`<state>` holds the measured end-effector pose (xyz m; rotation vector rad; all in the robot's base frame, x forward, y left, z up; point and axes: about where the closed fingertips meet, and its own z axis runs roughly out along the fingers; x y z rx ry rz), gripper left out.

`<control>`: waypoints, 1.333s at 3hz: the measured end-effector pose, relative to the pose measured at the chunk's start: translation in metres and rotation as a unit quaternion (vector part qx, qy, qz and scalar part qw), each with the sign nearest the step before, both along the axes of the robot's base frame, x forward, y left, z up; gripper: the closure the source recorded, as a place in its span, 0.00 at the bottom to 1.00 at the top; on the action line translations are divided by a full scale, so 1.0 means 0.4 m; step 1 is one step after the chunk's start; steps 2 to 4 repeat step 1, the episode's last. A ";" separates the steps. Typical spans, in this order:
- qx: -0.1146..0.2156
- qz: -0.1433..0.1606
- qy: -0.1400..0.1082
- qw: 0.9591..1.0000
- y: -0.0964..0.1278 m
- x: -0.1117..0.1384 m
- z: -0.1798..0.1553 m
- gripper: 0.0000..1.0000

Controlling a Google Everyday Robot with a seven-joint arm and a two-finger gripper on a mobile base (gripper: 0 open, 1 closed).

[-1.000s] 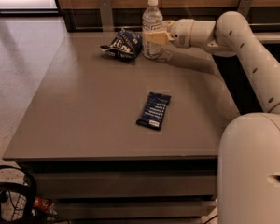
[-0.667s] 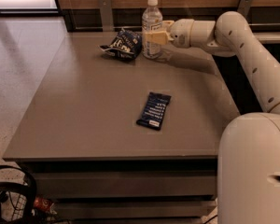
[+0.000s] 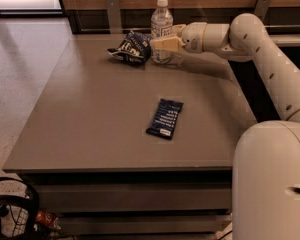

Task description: Move blue plastic bottle near blue chip bag

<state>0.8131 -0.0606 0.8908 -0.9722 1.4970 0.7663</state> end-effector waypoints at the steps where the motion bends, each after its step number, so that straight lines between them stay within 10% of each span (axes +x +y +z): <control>1: 0.000 0.001 0.000 1.000 0.005 0.000 -0.001 0.00; 4: 0.000 0.001 0.000 1.000 0.005 0.000 -0.001 0.00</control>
Offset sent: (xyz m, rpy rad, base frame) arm 0.0000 0.0000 0.0000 0.0000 0.0000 0.0000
